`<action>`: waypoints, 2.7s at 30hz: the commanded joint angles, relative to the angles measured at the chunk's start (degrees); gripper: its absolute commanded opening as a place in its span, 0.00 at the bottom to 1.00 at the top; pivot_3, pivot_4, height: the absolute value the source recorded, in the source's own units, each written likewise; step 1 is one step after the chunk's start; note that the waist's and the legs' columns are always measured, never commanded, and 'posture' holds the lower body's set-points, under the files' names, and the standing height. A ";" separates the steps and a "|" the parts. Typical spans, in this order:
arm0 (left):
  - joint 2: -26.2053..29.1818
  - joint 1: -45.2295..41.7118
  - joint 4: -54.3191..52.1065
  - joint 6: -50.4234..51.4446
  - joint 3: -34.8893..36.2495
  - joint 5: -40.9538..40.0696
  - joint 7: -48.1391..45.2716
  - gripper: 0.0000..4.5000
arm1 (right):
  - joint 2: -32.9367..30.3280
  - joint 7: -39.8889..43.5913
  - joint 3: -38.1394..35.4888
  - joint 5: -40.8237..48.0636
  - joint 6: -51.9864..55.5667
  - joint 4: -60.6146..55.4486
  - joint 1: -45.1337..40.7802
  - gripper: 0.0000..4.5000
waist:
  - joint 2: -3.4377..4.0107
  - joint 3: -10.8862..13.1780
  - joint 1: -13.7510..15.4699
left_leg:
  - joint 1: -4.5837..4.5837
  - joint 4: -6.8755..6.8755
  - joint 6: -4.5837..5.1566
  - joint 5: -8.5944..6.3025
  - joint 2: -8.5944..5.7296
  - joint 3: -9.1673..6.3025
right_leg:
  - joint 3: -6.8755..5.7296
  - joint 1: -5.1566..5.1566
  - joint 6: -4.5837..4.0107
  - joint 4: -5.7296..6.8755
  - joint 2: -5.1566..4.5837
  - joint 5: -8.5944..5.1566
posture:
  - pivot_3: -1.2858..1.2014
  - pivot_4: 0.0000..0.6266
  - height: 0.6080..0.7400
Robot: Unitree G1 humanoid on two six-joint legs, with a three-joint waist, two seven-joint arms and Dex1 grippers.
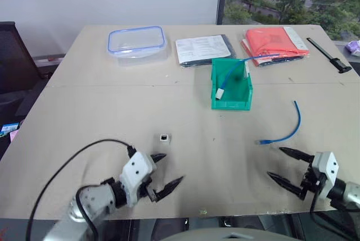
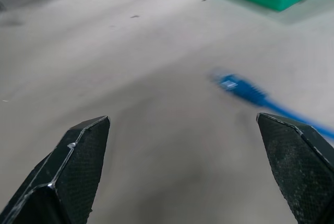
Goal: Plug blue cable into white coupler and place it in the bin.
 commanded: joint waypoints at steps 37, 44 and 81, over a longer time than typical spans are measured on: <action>10.01 -29.50 -3.05 14.84 1.60 -16.02 -7.74 1.00 | 3.79 15.06 26.75 -15.37 7.92 20.16 -43.26 0.01 | -0.30 0.18 -1.84 | 0.26 0.37 0.00 0.02 0.09 0.11 | 0.33 0.04 0.16 0.79 0.74 0.11 | 0.52 0.24 0.98; 10.43 -33.48 0.96 13.83 -3.10 -11.72 -10.33 1.00 | 9.29 14.28 29.08 -17.81 6.33 25.68 -50.81 0.01 | -0.30 0.22 -1.31 | 0.15 0.34 -0.02 0.02 0.22 0.13 | 0.32 -0.04 0.14 0.77 0.86 0.16 | 0.52 0.24 0.98; -16.83 -66.33 50.82 0.79 -37.65 26.30 -23.71 0.49 | 10.86 -12.69 1.11 -0.89 8.96 -16.28 2.90 0.90 | -0.36 0.24 -0.16 | -0.01 0.48 0.01 0.01 -0.12 0.00 | 0.48 -0.06 0.20 0.79 0.90 0.13 | 0.52 0.24 0.98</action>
